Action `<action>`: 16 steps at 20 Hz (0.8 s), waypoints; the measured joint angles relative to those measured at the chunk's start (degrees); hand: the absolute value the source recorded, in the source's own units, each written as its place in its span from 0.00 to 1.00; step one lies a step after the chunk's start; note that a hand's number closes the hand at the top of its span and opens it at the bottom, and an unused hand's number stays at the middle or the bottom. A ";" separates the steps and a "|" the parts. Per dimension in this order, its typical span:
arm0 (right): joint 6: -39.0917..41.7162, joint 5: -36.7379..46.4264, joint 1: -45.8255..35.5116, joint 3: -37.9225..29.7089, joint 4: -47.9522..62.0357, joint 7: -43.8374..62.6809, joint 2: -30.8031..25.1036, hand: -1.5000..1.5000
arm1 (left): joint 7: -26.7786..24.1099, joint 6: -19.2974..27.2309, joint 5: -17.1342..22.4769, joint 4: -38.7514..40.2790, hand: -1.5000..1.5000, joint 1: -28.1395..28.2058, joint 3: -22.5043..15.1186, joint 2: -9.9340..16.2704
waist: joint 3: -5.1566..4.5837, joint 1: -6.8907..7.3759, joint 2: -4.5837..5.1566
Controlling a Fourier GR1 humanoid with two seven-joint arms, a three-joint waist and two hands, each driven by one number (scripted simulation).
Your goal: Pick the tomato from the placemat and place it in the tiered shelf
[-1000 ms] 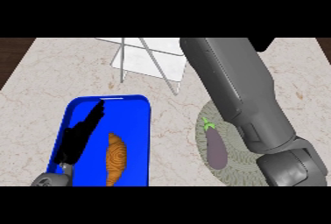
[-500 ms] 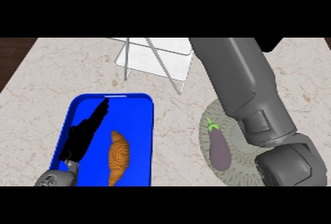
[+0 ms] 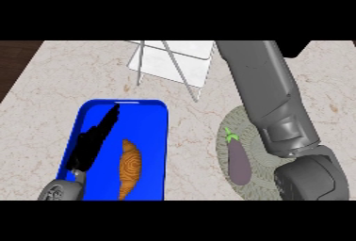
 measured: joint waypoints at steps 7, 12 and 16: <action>-15.37 2.41 0.98 -0.65 -0.65 -4.84 -0.19 0.00 | 0.94 1.36 -0.29 -0.54 0.50 2.01 0.64 -0.24 | -0.03 -2.97 -1.18; -19.41 7.19 4.42 -1.54 -3.95 -0.90 -1.17 0.00 | 0.57 1.41 0.76 -1.25 0.50 4.87 2.73 1.06 | -0.08 -6.42 -2.62; -18.24 9.80 9.94 -0.40 -10.35 3.41 -0.65 0.00 | -0.45 1.96 1.15 -1.76 0.50 7.41 3.75 1.23 | -0.05 -8.65 -3.57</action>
